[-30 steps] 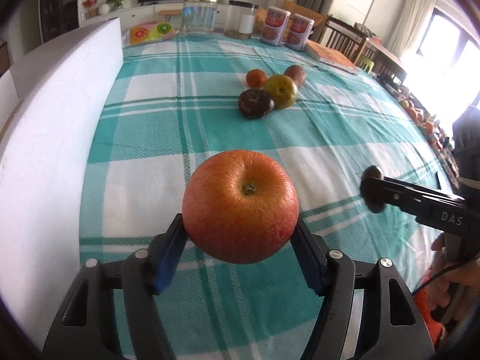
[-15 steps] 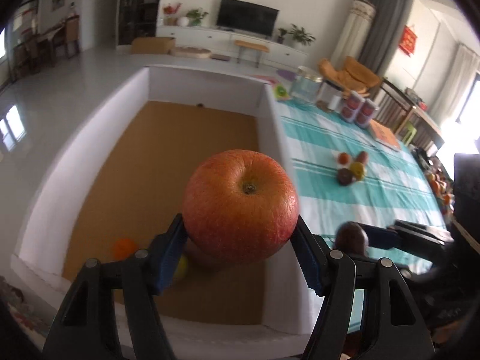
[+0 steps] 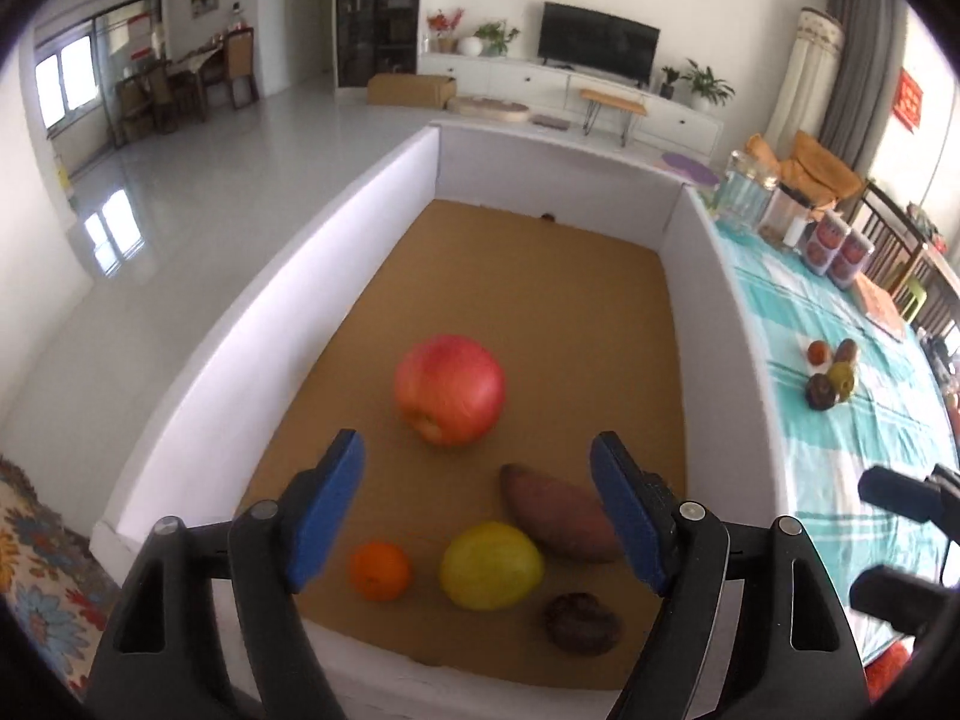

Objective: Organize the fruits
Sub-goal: 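Carry both fruits over the box and open both grippers to drop them, then bring both tools back over the table toward the remaining fruits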

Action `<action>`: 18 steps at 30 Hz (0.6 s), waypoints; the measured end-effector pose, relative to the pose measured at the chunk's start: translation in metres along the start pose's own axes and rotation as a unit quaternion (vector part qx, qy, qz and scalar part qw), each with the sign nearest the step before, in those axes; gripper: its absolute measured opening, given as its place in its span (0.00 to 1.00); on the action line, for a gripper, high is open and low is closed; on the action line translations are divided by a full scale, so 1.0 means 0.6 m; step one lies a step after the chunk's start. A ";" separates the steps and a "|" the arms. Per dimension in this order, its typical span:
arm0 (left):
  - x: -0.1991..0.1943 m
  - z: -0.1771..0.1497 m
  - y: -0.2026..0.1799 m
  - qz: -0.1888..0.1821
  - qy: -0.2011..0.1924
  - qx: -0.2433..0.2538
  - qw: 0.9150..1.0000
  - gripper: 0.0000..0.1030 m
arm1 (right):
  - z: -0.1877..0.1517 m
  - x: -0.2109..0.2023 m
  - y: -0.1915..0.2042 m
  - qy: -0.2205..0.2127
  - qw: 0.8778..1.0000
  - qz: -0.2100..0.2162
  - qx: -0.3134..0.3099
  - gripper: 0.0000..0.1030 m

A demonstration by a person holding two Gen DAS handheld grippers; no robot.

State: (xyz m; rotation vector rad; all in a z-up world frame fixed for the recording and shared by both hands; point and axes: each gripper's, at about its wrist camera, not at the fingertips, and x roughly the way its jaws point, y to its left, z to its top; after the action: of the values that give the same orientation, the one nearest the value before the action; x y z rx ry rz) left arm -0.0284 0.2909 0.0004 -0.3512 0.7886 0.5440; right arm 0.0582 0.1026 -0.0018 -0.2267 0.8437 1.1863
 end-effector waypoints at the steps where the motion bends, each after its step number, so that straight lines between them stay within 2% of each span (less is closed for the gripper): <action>1: -0.007 0.003 -0.018 -0.015 -0.007 0.008 1.000 0.78 | -0.002 -0.020 -0.022 -0.018 1.000 -0.016 0.012 0.72; 2: -0.015 0.004 -0.040 -0.034 -0.012 0.017 0.999 0.78 | -0.008 -0.037 -0.049 -0.034 0.998 -0.037 0.026 0.80; 4: -0.030 0.000 -0.088 -0.078 -0.015 0.039 0.996 0.80 | -0.033 -0.058 -0.111 -0.056 0.992 -0.104 0.053 0.91; 6: -0.042 -0.011 -0.146 -0.129 -0.010 0.073 0.989 0.81 | -0.079 -0.065 -0.186 -0.053 0.978 -0.180 0.087 0.92; 8: -0.047 -0.032 -0.208 -0.175 0.005 0.114 0.978 0.81 | -0.115 -0.066 -0.276 -0.032 0.959 -0.249 0.135 0.92; 12: -0.030 -0.088 -0.324 -0.237 0.059 0.178 0.953 0.81 | -0.214 -0.101 -0.396 -0.022 0.922 -0.307 0.237 0.92; 13: -0.018 -0.104 -0.347 -0.242 0.067 0.191 0.949 0.81 | -0.231 -0.111 -0.410 -0.027 0.915 -0.317 0.249 0.92; 15: 0.013 -0.127 -0.386 -0.228 0.082 0.211 0.947 0.81 | -0.253 -0.130 -0.429 -0.032 0.905 -0.337 0.258 0.92; 18: 0.064 -0.150 -0.426 -0.187 0.080 0.225 0.953 0.81 | -0.265 -0.139 -0.441 -0.035 0.897 -0.355 0.262 0.92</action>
State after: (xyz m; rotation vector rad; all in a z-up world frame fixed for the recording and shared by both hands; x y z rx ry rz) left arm 0.0913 0.0529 -0.0628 -0.1148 0.9490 -0.0273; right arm 0.2085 -0.1521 -0.1233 -0.0334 0.8798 0.2584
